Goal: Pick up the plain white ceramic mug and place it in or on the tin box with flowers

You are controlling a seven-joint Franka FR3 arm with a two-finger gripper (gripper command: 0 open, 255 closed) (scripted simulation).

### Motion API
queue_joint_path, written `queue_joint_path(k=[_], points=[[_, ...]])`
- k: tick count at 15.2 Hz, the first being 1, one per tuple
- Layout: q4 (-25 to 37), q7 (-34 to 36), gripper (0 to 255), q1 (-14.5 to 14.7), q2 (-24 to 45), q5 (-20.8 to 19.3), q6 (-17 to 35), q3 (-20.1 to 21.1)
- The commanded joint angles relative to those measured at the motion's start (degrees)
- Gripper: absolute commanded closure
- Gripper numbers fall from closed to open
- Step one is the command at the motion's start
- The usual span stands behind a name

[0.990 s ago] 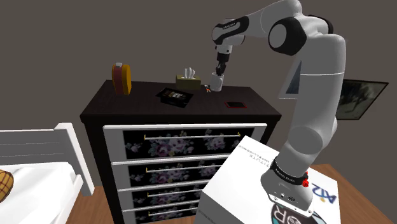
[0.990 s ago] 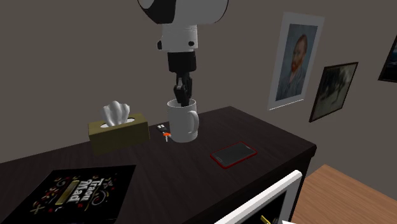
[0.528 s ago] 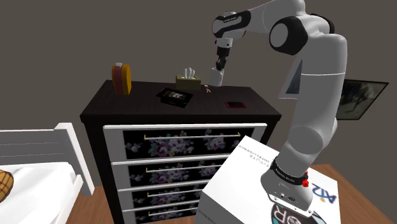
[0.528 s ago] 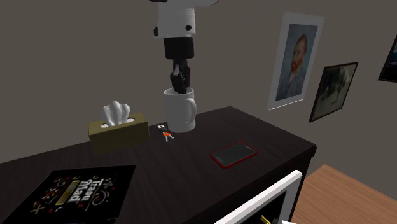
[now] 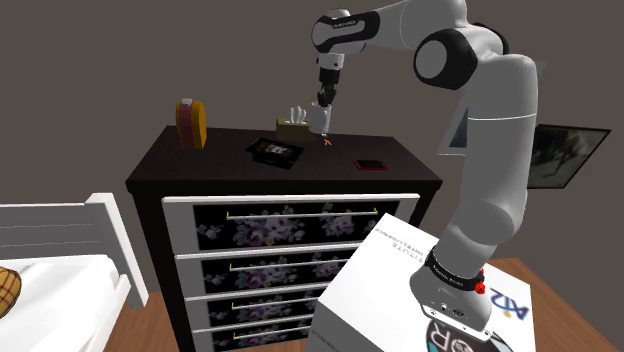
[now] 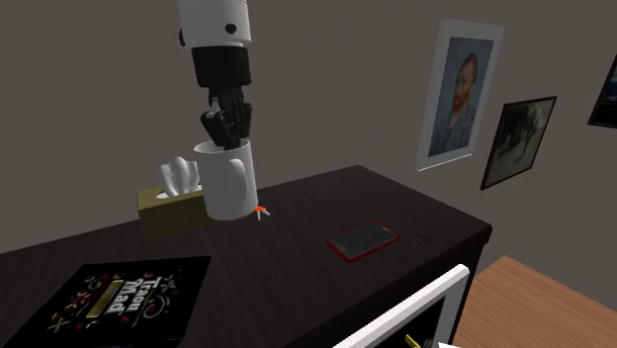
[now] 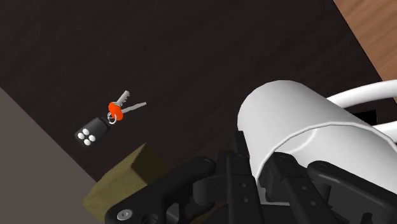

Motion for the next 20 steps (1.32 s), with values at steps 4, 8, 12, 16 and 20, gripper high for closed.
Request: queue_joint_path(k=[4,8,12,16,20], points=[[6.08,5.72,255,3.27,3.4,0.48,-2.58,1.92],[13.46,9.93,255,5.39,7.65,1.07,-5.64,3.33],[23.41,13.85,255,6.97,13.36,1.8,-9.76,4.58],[19.04,13.69,255,7.43,12.6,1.7,-6.17,4.57],[15.38,13.53,255,7.78,12.27,1.68,-2.88,4.58]])
